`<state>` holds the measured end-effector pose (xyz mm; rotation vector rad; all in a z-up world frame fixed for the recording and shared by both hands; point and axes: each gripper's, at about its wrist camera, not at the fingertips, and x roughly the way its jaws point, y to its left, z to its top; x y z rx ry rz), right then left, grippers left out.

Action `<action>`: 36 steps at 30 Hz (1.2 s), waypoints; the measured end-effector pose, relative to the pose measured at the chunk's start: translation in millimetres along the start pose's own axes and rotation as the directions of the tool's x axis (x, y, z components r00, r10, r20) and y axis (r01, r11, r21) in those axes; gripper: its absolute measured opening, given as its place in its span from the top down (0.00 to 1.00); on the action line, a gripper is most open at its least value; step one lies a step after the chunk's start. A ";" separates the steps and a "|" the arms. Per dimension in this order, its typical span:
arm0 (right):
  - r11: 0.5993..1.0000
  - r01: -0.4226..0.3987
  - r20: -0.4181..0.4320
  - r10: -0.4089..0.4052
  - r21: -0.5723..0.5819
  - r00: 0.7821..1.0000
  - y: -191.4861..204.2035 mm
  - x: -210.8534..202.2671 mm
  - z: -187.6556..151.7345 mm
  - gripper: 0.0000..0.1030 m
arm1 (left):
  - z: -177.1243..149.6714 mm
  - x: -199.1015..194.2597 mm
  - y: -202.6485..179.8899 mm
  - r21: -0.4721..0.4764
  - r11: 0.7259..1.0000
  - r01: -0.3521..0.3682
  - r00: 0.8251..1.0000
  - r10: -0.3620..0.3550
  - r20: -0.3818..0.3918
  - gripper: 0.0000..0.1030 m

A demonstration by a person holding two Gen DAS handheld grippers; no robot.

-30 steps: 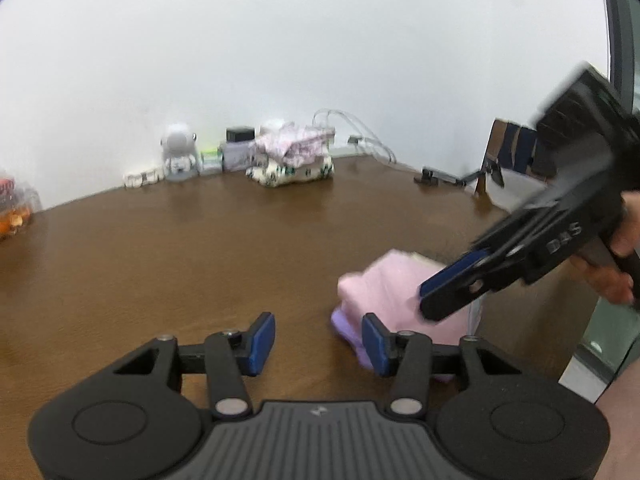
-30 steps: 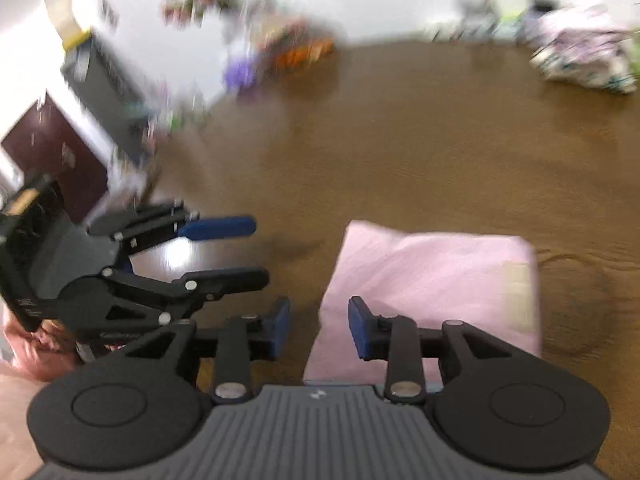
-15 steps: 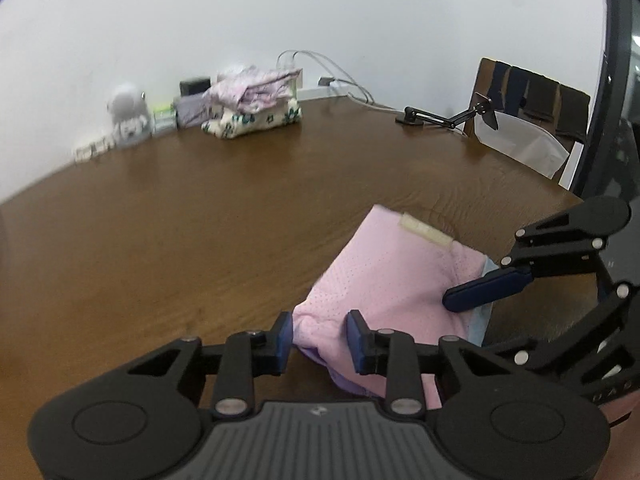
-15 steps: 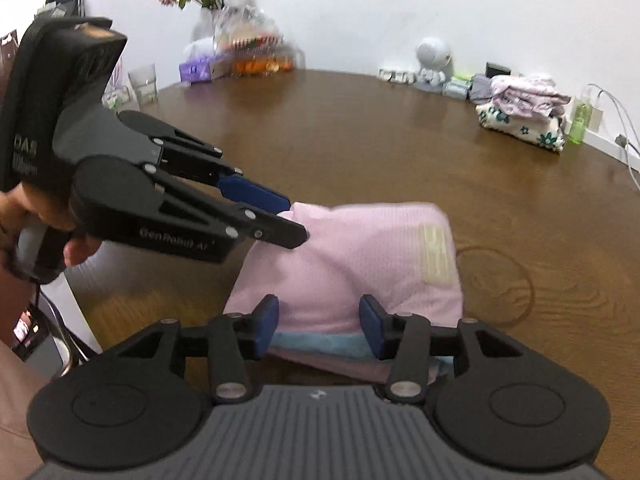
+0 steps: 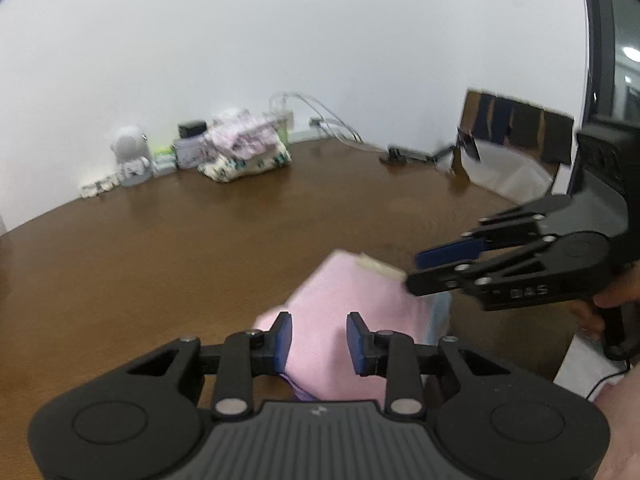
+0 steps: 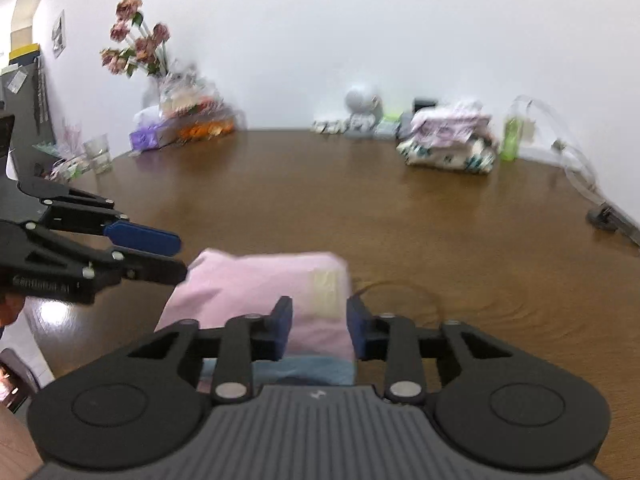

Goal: Fold clothes
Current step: 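Press the folded bundle flat with both tools, then open and withdraw them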

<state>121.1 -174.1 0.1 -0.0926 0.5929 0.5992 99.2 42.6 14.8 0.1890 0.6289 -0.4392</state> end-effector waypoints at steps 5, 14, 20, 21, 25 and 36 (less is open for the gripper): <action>0.999 -0.011 -0.053 0.009 -0.033 0.999 4.9 19.0 -12.1 0.75 | -13.4 20.1 0.1 -0.013 1.000 -0.020 0.996 0.019 -0.082 0.73; 0.999 -0.049 -0.045 0.050 0.014 0.998 -0.4 14.2 -16.9 0.62 | -11.8 18.9 -0.7 0.000 0.999 -0.038 0.997 0.038 -0.073 0.60; 0.993 -0.047 0.018 0.045 0.111 0.999 -11.8 -15.0 -12.5 0.27 | -6.9 -12.2 -7.2 -0.026 0.998 -0.065 0.998 0.065 0.006 0.15; 0.992 -0.043 0.017 0.042 0.116 0.999 -12.1 -18.6 -12.2 0.25 | -7.5 -15.8 -8.8 -0.041 0.996 -0.078 0.997 0.078 0.013 0.11; 0.980 -0.043 0.010 0.041 0.193 0.999 -16.3 -25.8 -16.8 0.01 | -12.1 -28.2 -14.7 -0.127 0.986 -0.110 0.993 0.115 0.032 0.06; 0.967 -0.008 -0.018 0.013 0.254 1.000 -7.6 -42.4 -30.0 0.00 | -33.7 -45.5 -24.5 -0.321 0.940 -0.111 0.993 0.117 0.001 0.00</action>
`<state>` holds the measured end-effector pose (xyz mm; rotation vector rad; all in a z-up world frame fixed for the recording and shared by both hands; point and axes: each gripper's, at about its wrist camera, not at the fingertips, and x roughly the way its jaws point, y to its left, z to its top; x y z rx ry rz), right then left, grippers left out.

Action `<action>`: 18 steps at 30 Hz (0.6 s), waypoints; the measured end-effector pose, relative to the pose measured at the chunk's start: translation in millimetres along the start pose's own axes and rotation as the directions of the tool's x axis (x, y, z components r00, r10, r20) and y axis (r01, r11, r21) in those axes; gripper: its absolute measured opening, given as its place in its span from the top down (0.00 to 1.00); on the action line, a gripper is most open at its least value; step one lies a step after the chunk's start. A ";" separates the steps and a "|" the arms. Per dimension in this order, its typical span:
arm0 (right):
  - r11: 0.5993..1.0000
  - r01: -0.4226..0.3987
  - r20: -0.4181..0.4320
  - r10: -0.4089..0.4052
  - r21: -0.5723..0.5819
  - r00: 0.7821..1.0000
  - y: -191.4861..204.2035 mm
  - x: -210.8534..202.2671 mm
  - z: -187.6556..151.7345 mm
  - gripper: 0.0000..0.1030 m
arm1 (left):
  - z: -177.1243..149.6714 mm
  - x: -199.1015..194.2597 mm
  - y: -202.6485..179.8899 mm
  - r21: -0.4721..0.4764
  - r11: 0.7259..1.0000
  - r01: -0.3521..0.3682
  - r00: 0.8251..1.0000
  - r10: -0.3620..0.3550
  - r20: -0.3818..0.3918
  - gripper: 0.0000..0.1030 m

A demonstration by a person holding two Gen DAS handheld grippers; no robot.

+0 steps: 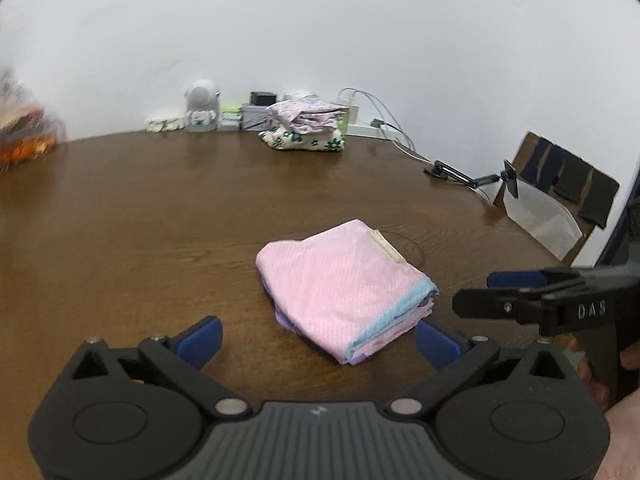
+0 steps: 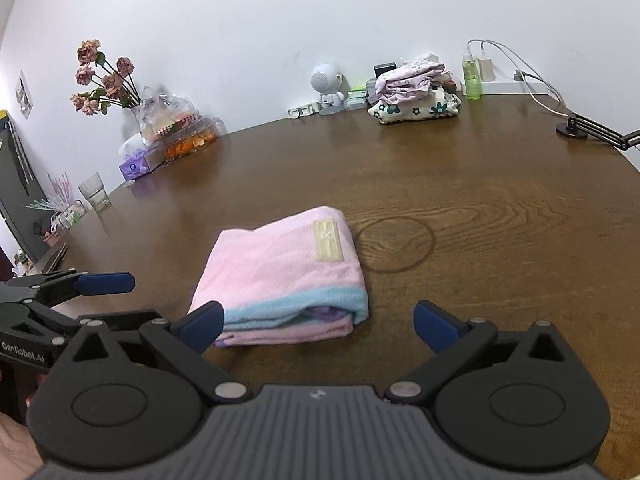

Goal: Fold clothes
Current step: 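Move both open tools to the folded pink bundle's sides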

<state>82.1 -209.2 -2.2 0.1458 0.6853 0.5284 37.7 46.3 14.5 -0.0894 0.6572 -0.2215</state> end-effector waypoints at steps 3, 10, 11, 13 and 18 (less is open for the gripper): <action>1.000 0.003 -0.003 -0.003 0.001 1.000 2.3 -4.8 -5.1 0.00 | -5.5 -3.3 0.9 -0.034 0.999 -0.002 1.000 0.002 -0.010 0.00; 1.000 -0.003 -0.006 0.003 0.005 1.000 4.3 -13.8 -12.8 0.00 | -12.1 -11.0 -0.8 -0.056 0.998 0.008 1.000 -0.009 -0.010 0.00; 1.000 -0.005 -0.006 0.005 0.007 1.000 3.5 -13.9 -12.5 0.00 | -11.3 -10.6 -0.3 -0.060 0.998 0.011 1.000 -0.012 -0.012 0.00; 1.000 -0.008 -0.006 0.008 0.010 1.000 1.7 -14.2 -12.1 0.00 | -8.6 -7.3 3.6 -0.081 0.996 0.020 0.999 -0.022 -0.024 0.00; 0.996 -0.077 -0.042 0.079 0.052 0.996 -16.7 1.3 6.6 0.00 | 7.8 9.1 19.1 -0.192 0.981 0.038 0.997 -0.050 -0.061 0.11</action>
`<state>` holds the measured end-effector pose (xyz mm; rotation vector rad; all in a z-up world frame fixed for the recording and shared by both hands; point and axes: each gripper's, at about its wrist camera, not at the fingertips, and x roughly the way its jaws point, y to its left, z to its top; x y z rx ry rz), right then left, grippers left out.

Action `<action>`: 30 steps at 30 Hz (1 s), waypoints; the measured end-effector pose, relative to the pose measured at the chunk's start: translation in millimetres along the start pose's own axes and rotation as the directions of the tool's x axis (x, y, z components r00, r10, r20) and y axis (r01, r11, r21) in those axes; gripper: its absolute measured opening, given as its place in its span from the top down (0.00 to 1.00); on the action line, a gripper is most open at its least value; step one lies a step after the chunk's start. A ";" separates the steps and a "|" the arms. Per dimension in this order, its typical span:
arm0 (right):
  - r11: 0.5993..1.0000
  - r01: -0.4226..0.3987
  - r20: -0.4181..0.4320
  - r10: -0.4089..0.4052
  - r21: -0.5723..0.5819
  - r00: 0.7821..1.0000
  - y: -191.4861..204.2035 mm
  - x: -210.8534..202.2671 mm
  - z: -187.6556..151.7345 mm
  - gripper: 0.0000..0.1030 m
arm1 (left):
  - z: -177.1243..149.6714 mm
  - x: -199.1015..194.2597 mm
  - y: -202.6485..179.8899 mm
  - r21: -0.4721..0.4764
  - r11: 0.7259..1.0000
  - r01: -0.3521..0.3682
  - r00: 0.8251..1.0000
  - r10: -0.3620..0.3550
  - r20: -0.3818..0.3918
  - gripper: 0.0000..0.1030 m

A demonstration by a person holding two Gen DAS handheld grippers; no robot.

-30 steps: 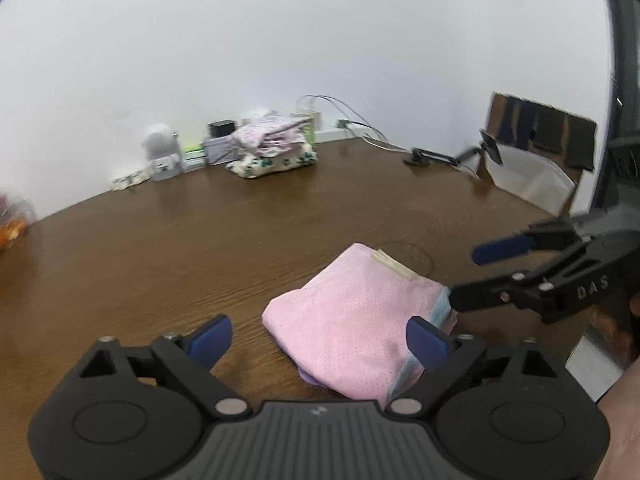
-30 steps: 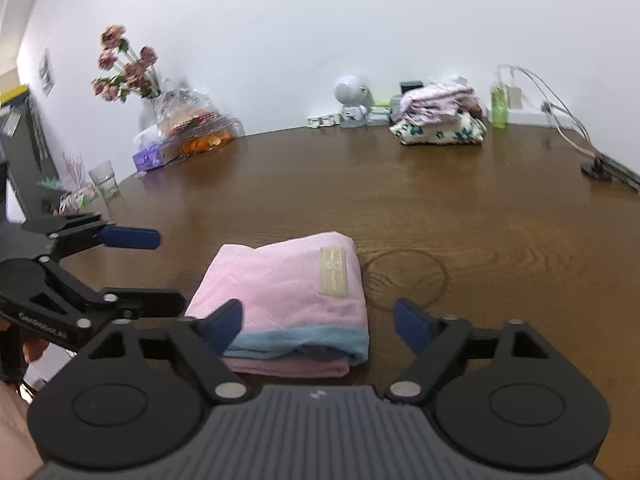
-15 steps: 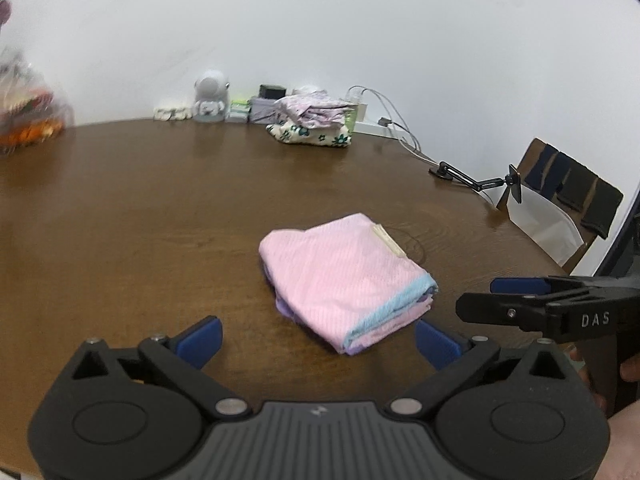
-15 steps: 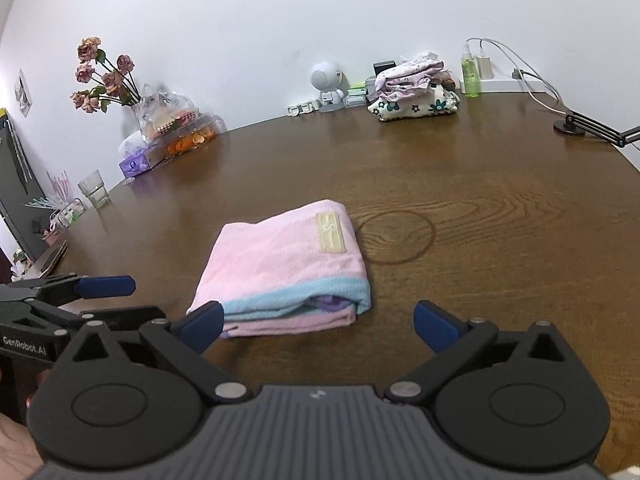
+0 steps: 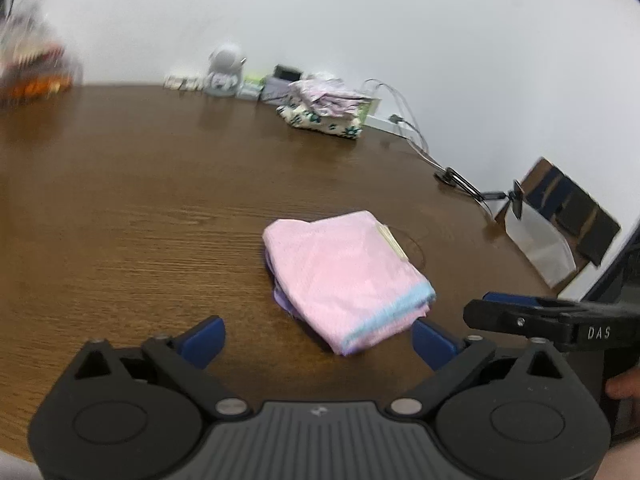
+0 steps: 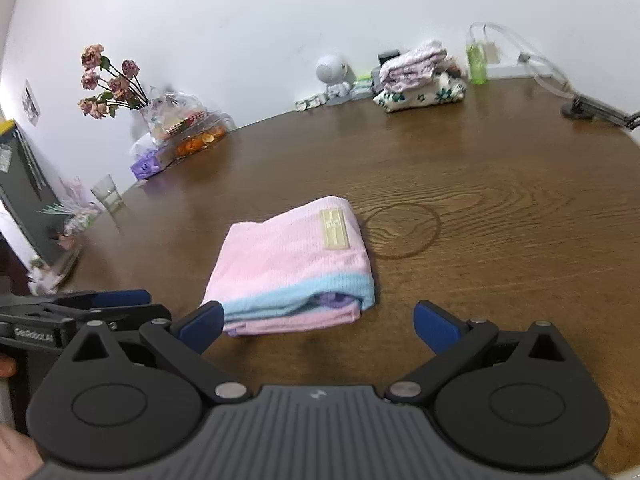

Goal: Fold clothes
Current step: 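Move both open tools to the folded pink bundle's sides, then close the left tool on the bundle while the right tool pinches it too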

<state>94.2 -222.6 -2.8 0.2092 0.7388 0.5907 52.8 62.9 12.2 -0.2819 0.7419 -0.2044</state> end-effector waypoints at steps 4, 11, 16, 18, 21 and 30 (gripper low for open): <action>0.999 -0.038 -0.045 0.037 -0.012 0.998 -12.7 22.2 20.8 0.00 | 15.4 13.9 13.2 -0.130 0.991 0.017 0.999 -0.021 -0.025 0.21; 0.997 -0.074 -0.088 0.071 -0.030 0.994 -25.0 51.5 42.1 0.08 | 23.8 39.7 19.8 -0.195 0.981 -0.009 0.996 -0.008 -0.086 0.44; 0.996 -0.087 -0.134 0.083 -0.030 0.987 -28.9 69.6 49.5 0.20 | 23.7 54.3 17.6 -0.195 0.981 0.008 0.993 -0.030 -0.111 0.48; 0.995 -0.099 -0.151 0.093 -0.032 0.984 -29.8 75.2 50.1 0.22 | 24.9 58.5 16.2 -0.199 0.980 0.025 0.992 -0.049 -0.112 0.48; 0.993 -0.113 -0.167 0.105 -0.040 0.980 -30.6 81.2 50.7 0.25 | 28.4 66.2 16.1 -0.202 0.978 0.054 0.990 -0.079 -0.115 0.47; 0.988 -0.156 -0.181 0.156 0.013 0.971 -50.0 85.6 57.5 0.61 | 37.4 89.7 13.4 -0.218 0.964 0.155 0.977 -0.182 -0.111 0.47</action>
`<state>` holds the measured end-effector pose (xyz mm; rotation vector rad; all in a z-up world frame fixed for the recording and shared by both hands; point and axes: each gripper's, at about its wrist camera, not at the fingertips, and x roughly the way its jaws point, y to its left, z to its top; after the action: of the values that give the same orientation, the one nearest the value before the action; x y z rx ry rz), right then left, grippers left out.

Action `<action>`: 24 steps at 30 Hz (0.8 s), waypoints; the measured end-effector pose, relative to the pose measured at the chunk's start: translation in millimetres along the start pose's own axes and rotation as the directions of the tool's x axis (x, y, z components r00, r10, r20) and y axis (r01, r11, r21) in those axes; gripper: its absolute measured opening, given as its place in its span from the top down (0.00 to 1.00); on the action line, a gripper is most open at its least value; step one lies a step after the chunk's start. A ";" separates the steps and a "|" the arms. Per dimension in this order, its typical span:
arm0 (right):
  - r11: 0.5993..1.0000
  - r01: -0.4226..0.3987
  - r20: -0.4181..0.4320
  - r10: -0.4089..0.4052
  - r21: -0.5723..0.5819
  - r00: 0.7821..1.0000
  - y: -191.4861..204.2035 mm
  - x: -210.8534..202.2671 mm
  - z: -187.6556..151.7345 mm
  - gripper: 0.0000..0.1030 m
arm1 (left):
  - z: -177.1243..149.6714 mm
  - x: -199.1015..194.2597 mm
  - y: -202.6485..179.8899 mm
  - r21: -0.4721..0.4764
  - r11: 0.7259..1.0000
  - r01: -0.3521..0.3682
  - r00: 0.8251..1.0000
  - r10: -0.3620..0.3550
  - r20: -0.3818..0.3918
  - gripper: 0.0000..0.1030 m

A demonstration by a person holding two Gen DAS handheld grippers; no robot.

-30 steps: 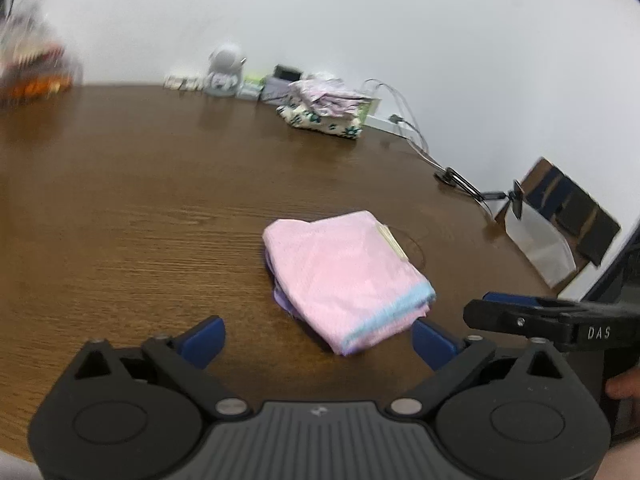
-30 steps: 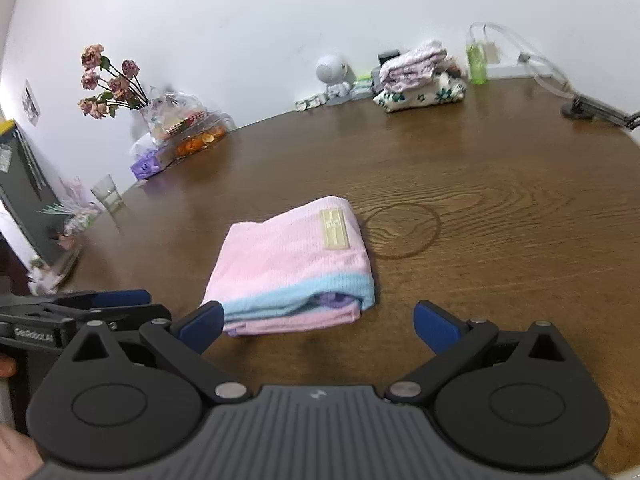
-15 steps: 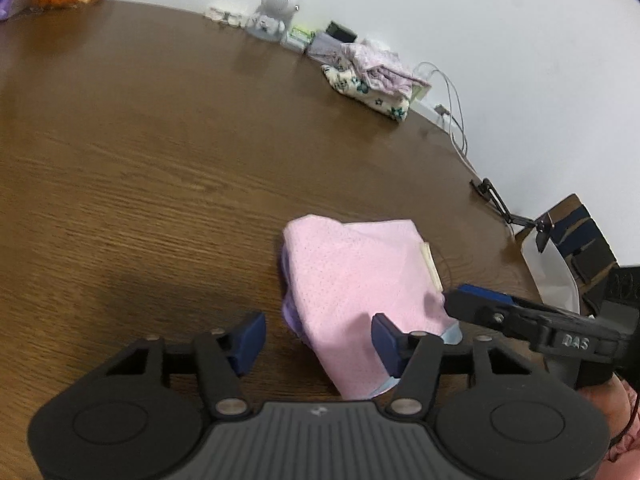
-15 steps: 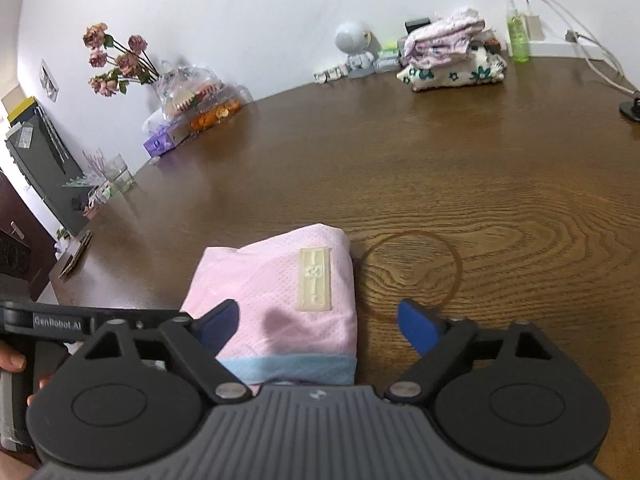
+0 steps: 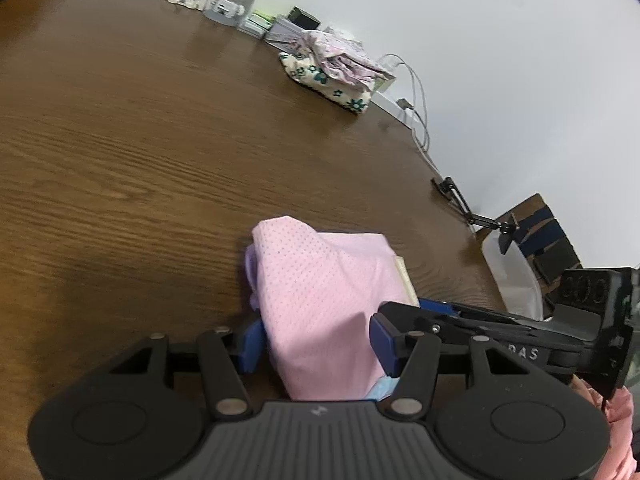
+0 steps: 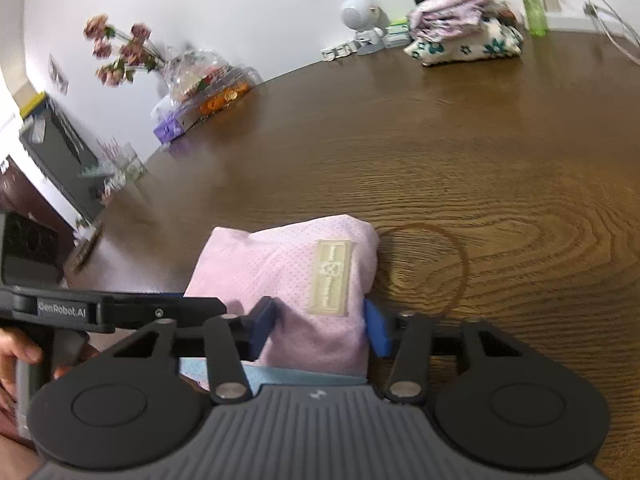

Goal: Fold clothes
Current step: 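Close the left tool on the bundle while the right tool pinches it too, then carry the bundle with both tools to the clothes stack by the wall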

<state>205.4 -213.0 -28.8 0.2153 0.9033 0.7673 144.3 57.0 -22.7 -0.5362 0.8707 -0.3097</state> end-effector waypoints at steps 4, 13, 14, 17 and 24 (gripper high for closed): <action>1.000 -0.018 0.005 0.018 0.021 1.000 -8.7 -0.7 0.0 0.68 | 3.3 8.0 -3.7 0.010 1.000 0.017 1.000 -0.017 -0.005 0.49; 1.000 -0.022 -0.002 0.022 0.016 1.000 -12.0 0.5 2.2 0.78 | 6.7 14.5 10.0 -0.036 0.999 0.034 0.999 -0.034 -0.014 0.84; 1.000 -0.018 -0.004 0.018 0.014 1.000 -11.7 1.1 2.5 0.79 | 5.9 15.1 9.2 -0.032 0.999 0.037 0.999 -0.037 -0.013 0.86; 1.000 0.001 -0.008 -0.001 -0.006 1.000 -6.4 2.8 1.5 0.84 | 4.1 14.7 8.5 -0.027 0.999 0.044 0.999 -0.044 -0.006 0.88; 0.997 0.042 -0.011 -0.042 -0.065 0.999 12.4 -4.7 5.4 0.91 | 5.1 8.9 7.2 -0.013 0.996 0.084 0.996 -0.084 0.012 0.90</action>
<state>201.5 -206.5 -16.7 0.1345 0.8912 0.7584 154.0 60.4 -29.8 -0.5876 0.8407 -0.3768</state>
